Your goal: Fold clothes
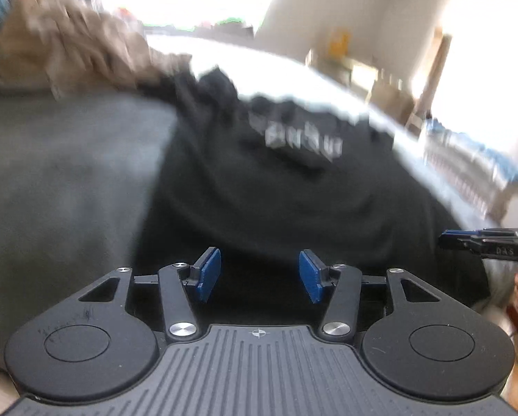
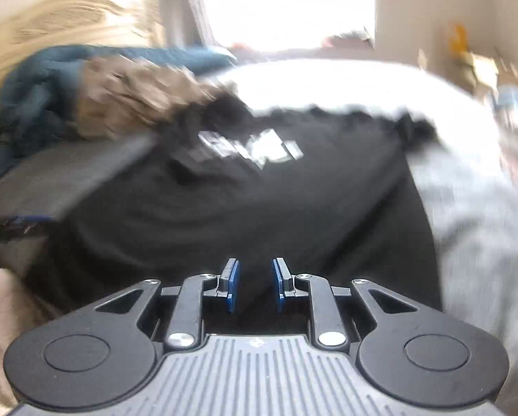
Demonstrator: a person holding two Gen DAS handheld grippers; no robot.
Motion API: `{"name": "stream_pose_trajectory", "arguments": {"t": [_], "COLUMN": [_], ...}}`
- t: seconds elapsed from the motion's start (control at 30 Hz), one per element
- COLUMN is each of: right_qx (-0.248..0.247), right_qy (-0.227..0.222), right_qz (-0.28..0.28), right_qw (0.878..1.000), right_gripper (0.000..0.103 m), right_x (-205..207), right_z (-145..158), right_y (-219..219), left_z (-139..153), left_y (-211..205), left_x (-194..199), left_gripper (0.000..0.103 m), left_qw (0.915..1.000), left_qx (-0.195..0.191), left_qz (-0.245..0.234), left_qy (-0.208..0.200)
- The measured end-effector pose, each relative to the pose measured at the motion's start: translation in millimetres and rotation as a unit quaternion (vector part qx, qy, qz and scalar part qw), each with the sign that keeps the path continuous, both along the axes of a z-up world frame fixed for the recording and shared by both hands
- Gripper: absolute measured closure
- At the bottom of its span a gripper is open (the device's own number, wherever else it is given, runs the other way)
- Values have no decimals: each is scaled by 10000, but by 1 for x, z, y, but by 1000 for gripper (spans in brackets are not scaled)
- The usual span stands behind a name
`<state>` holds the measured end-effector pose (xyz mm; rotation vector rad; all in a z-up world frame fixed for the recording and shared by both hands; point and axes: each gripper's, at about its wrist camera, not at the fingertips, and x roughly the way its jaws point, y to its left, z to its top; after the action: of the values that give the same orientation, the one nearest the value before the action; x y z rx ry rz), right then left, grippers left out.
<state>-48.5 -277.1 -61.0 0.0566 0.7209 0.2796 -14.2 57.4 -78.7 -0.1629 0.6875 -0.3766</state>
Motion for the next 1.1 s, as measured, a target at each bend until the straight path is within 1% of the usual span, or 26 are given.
{"name": "stream_pose_trajectory", "arguments": {"t": [0.03,0.07,0.1,0.13,0.2,0.23,0.27,0.3,0.33,0.4,0.47,0.5,0.57,0.6,0.67,0.7,0.73,0.77,0.8,0.83,0.87,0.9,0.93,1.03,1.1], "right_qx": [83,304,473,501,456,445,487,589,706,1006,1138,1233,1597,1646,1206,984,904,1161,1304,1337,1047,656,393,601,506], "right_qy": [179,191,234,358,549,564,481,313,133,-279,-487,-506,-218,-31,244,381,491,534,591,592,444,290,160,-22,-79], "right_qz": [-119,-209,-330,-535,-912,-1064,-1174,-1199,-1181,-904,-519,-327,24,91,-145,-263,-369,-512,-836,-1179,-1530,-1766,-1890,-1349,-649], "right_qw": [9997,9991,9981,9967,9933,9917,9907,9905,9904,9904,9910,9905,9869,9863,9923,9941,9940,9905,9862,9822,9817,9817,9811,9890,9966], "right_gripper": [82,83,84,84,84,82,78,78,78,78,78,78,78,79,81,82,100,103,103,103,93,88,87,86,85], "right_x": [-2,-15,-26,-36,-53,-56,-52,-49,-44,-22,12,29,59,71,87,95,100,100,101,101,101,105,111,144,177], "right_z": [-10,-13,-16,-14,-9,-3,5,15,25,41,44,43,32,23,3,-7,-15,-18,-14,-9,1,12,21,43,47], "right_y": [-10,-24,-38,-51,-74,-84,-91,-96,-97,-89,-70,-60,-46,-46,-54,-58,-66,-85,-103,-119,-130,-134,-135,-115,-75], "left_z": [-7,-13,-12,-10,-1,5,11,16,20,24,24,21,13,9,1,-3,-4,-2,-1,2,7,12,17,23,23], "left_y": [0,1,7,12,18,18,16,14,11,4,-7,-12,-19,-21,-17,-10,-2,7,15,21,25,28,31,33,31], "left_x": [0,0,-4,-8,-12,-13,-11,-6,-1,15,36,46,64,72,81,83,84,85,86,89,94,99,105,144,173], "left_gripper": [54,54,54,54,53,53,53,52,52,52,52,52,52,52,53,53,53,53,53,52,52,51,51,51,51], "left_qw": [10000,9998,9998,9996,9996,9996,9996,9997,9996,9995,9994,9995,9998,9998,9997,9997,9996,9995,9993,9994,9997,9997,9996,9988,9985], "left_qx": [39,65,8,-32,85,179,234,191,148,1,-164,-193,-175,-128,48,4,-123,-212,-291,-300,-257,-215,-183,-277,-331], "left_qz": [23,47,77,111,203,195,154,99,43,-30,-110,-110,-124,-124,16,11,-12,-21,-29,-33,-45,-57,-70,-104,-114], "left_qy": [86,166,208,239,161,49,-65,-154,-242,-317,-289,-234,-53,60,224,251,244,240,226,148,27,-94,-210,-391,-428]}}
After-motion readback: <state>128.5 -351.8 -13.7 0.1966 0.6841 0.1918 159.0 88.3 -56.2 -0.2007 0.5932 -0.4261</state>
